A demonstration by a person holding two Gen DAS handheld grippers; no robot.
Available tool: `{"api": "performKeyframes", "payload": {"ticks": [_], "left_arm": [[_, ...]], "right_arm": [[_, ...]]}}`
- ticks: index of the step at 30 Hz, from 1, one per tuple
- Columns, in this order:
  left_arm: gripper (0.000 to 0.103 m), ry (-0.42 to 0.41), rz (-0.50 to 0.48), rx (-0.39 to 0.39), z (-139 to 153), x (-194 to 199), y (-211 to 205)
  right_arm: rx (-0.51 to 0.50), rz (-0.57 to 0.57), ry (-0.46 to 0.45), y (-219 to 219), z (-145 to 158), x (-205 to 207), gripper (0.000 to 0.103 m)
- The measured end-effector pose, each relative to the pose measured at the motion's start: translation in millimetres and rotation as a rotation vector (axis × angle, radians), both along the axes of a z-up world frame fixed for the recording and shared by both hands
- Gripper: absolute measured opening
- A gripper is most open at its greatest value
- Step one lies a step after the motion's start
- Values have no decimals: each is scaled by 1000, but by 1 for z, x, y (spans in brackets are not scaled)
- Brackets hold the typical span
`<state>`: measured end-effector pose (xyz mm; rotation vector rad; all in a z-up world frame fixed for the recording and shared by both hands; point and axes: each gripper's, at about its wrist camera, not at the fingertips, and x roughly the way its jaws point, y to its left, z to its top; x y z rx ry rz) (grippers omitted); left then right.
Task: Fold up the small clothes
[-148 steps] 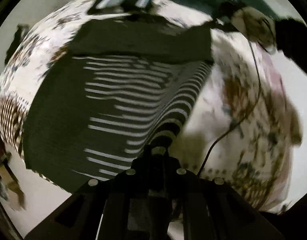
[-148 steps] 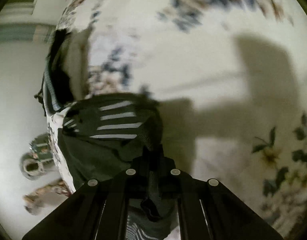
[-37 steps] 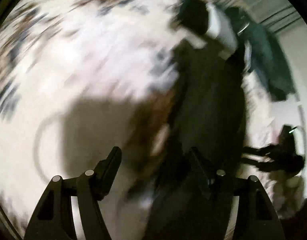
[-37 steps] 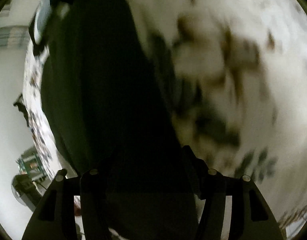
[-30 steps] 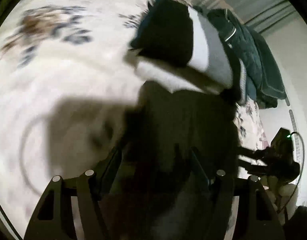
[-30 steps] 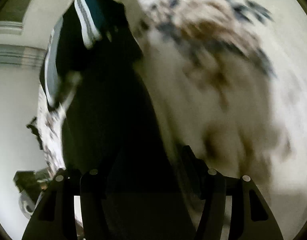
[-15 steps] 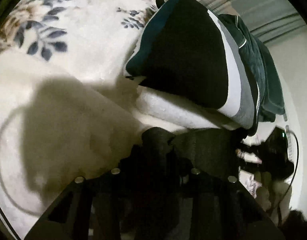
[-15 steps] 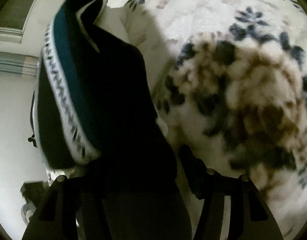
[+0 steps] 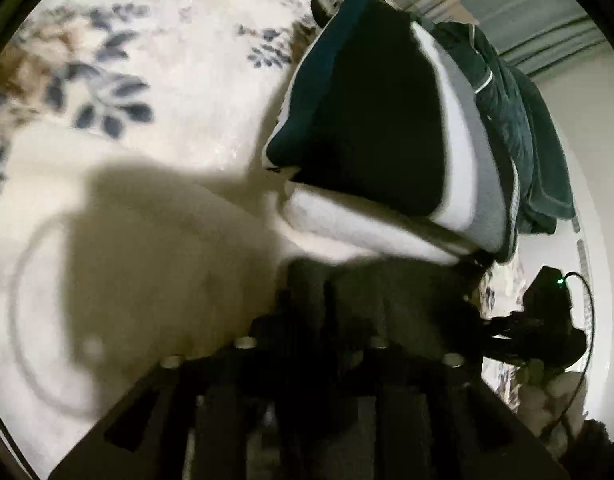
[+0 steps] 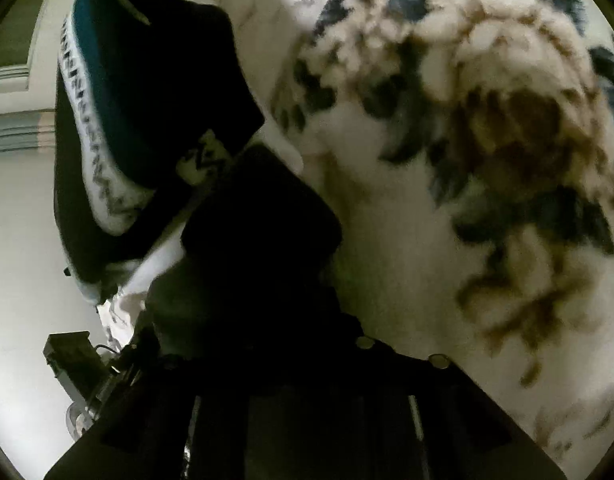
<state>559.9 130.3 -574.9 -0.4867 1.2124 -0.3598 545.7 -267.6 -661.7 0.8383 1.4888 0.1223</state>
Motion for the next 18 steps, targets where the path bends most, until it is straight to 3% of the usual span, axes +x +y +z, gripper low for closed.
{"api": "performKeyframes", "payload": {"ticks": [1, 3, 9, 13, 18], "left_arm": [[30, -10, -1, 12, 7, -10, 4], [42, -35, -22, 30, 26, -42, 8], [43, 8, -30, 127, 55, -176, 18], [43, 62, 13, 191, 60, -270, 26], [43, 171, 145, 190, 48, -370, 48]], "right_arm": [[18, 6, -12, -5, 12, -11, 36], [32, 30, -34, -2, 29, -42, 57], [148, 117, 17, 0, 57, -155, 58], [197, 226, 119, 59, 30, -275, 58], [166, 266, 206, 110, -20, -370, 58]]}}
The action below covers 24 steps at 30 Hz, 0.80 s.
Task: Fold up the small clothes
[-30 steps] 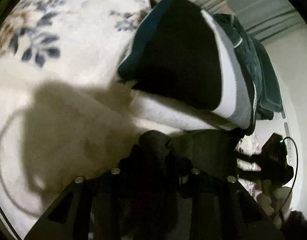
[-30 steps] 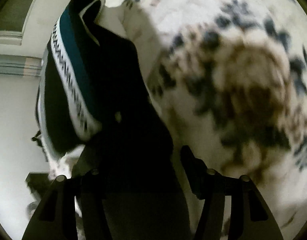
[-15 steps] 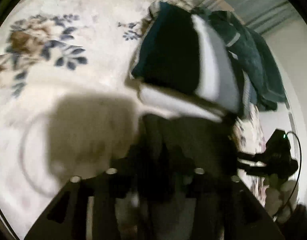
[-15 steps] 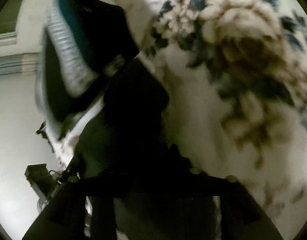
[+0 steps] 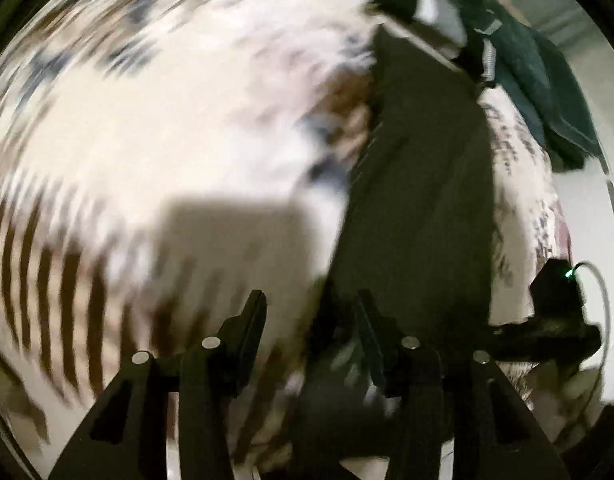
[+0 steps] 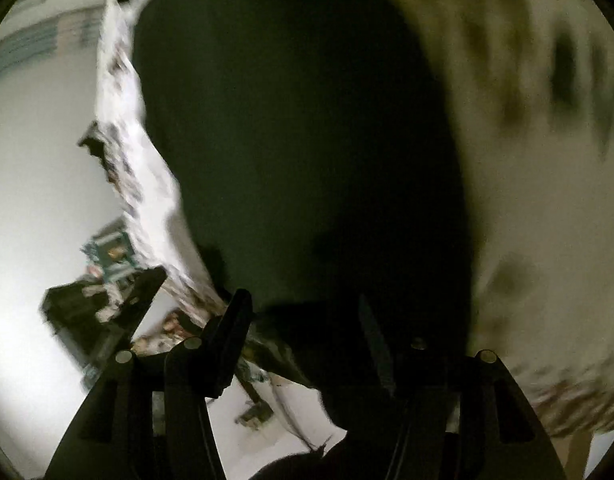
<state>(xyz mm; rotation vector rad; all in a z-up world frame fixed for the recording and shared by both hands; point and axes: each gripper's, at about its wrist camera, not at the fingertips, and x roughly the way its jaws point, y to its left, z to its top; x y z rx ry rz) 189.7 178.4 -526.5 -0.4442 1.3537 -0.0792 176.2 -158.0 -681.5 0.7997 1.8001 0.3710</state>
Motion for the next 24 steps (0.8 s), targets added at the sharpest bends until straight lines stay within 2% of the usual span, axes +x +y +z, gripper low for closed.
{"api": "performKeyframes", "payload": {"ticks": [4, 6, 9, 11, 13, 16, 19, 22, 23, 24], "left_arm": [[43, 31, 67, 6, -3, -47, 16], [43, 27, 78, 8, 0, -61, 20], [43, 19, 90, 0, 1, -69, 19], [43, 14, 101, -27, -1, -72, 12], [48, 10, 98, -52, -6, -70, 2], [55, 13, 76, -93, -17, -69, -15], [56, 36, 20, -62, -34, -67, -39], [56, 88, -60, -9, -61, -68, -61], [58, 106, -91, 3, -73, -70, -67], [66, 98, -104, 3, -77, -71, -69]], "right_arm": [[68, 19, -17, 51, -6, -50, 58], [139, 102, 9, 81, -3, -73, 58], [131, 260, 8, 113, -1, -103, 58], [149, 278, 18, 115, 1, -111, 58], [147, 242, 14, 105, 7, -113, 58], [100, 123, -15, 72, 23, -105, 58], [-26, -9, -56, 19, 36, -105, 58], [-112, -64, -49, -12, 26, -105, 58], [-123, -76, -36, -23, 19, -104, 58], [-130, -83, -24, -28, 12, -104, 58]]}}
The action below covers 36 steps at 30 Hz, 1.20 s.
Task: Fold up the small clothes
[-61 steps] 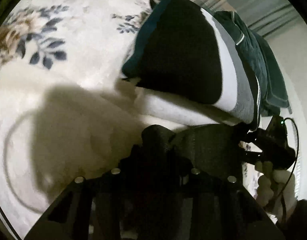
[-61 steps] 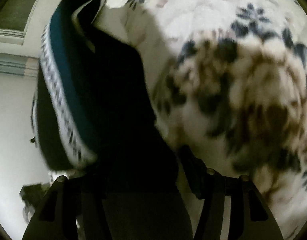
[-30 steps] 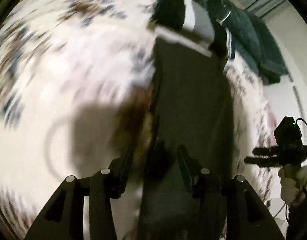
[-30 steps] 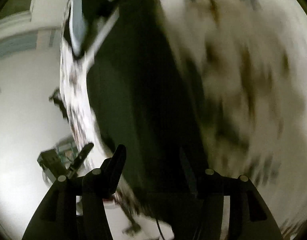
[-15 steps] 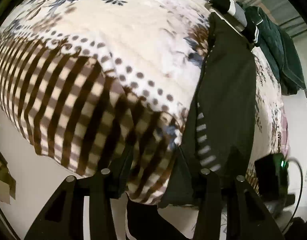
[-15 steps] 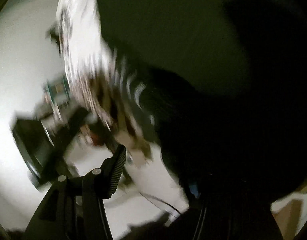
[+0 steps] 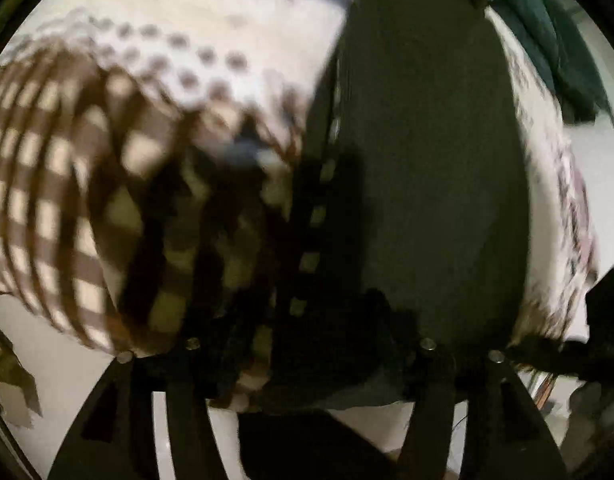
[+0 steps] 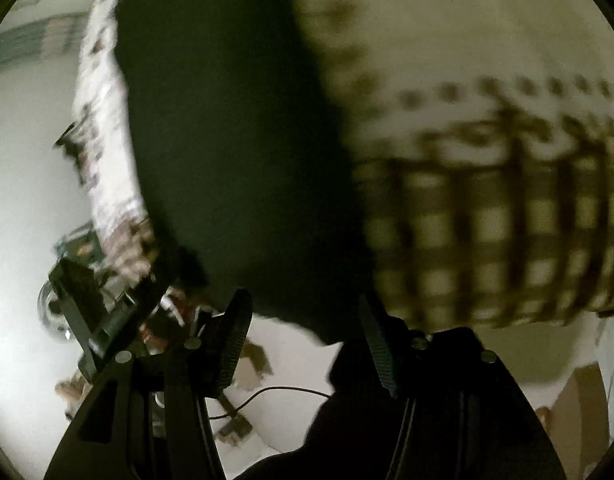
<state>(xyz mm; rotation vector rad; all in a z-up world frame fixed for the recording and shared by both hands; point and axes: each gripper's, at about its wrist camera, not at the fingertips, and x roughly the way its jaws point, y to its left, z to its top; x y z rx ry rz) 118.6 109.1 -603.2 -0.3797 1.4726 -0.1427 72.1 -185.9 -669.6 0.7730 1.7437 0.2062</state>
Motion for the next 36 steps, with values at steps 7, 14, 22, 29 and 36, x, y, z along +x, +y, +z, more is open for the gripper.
{"api": "performKeyframes", "payload": {"ticks": [7, 14, 22, 29, 36], "left_arm": [[103, -50, -140, -24, -10, 4, -26], [58, -92, -16, -132, 2, -5, -10], [9, -91, 61, -226, 36, -14, 14], [9, -181, 132, -417, 99, 23, 25], [9, -327, 127, -488, 136, 139, 20]], "right_arm": [[84, -17, 82, 12, -56, -12, 58], [185, -66, 104, 31, -72, -13, 60], [272, -87, 31, 41, -34, -14, 14], [361, -102, -76, 22, 44, 11, 14], [368, -181, -224, -6, 109, 111, 14]]}}
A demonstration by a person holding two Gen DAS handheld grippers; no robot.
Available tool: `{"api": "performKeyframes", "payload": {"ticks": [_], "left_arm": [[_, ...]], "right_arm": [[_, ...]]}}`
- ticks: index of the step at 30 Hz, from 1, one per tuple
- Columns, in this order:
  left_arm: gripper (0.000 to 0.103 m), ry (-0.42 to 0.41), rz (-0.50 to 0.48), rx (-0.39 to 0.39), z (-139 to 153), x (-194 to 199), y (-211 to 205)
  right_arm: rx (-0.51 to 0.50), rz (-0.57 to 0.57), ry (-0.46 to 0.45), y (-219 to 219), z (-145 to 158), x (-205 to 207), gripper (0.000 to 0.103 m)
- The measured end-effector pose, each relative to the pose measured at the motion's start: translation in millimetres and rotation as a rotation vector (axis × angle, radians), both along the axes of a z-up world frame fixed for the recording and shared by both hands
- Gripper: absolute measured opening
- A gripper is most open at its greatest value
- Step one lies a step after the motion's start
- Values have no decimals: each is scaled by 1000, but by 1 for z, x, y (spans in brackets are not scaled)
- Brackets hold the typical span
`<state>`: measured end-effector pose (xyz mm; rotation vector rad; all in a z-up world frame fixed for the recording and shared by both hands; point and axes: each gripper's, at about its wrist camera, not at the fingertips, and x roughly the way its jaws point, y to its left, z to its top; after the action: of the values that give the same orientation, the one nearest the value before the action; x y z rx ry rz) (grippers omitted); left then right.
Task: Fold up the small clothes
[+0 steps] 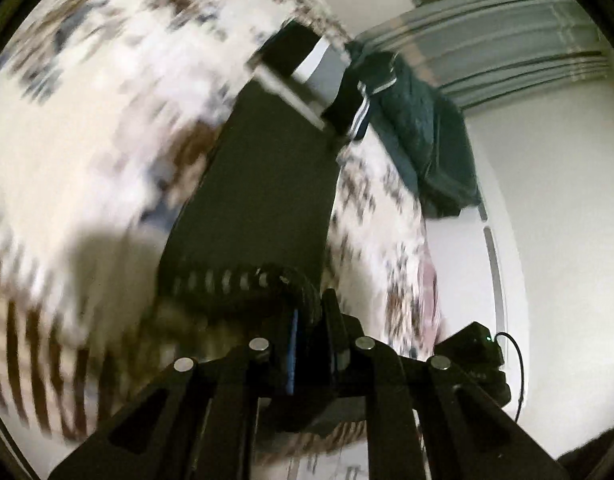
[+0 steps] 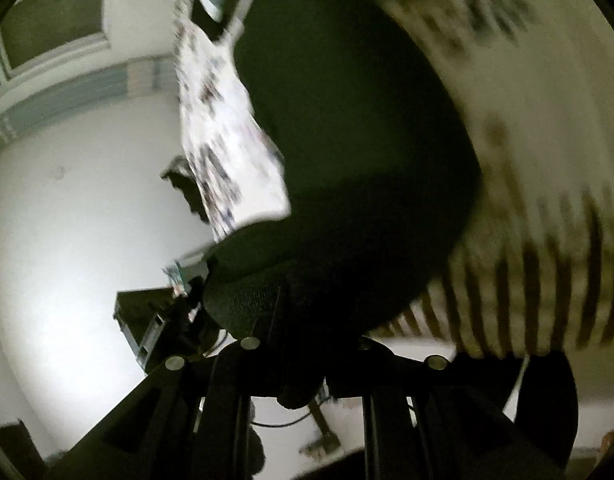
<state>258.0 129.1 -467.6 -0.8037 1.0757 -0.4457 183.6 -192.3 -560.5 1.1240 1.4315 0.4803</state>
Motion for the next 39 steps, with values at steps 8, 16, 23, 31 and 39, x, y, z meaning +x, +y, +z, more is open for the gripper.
{"api": "performKeyframes", "payload": {"ticks": [8, 16, 23, 31, 39], "left_arm": [[9, -58, 6, 25, -30, 177, -10], [67, 58, 93, 52, -81, 301, 8], [71, 21, 50, 88, -72, 249, 20], [71, 144, 82, 110, -89, 95, 15], [72, 216, 195, -139, -156, 53, -45]], "right_arm": [[-145, -98, -109, -4, -2, 210, 14], [-190, -129, -22, -22, -55, 356, 29], [-320, -27, -75, -48, -40, 323, 74], [-337, 64, 25, -75, -75, 268, 74], [-222, 158, -2, -62, -134, 332, 74]]}}
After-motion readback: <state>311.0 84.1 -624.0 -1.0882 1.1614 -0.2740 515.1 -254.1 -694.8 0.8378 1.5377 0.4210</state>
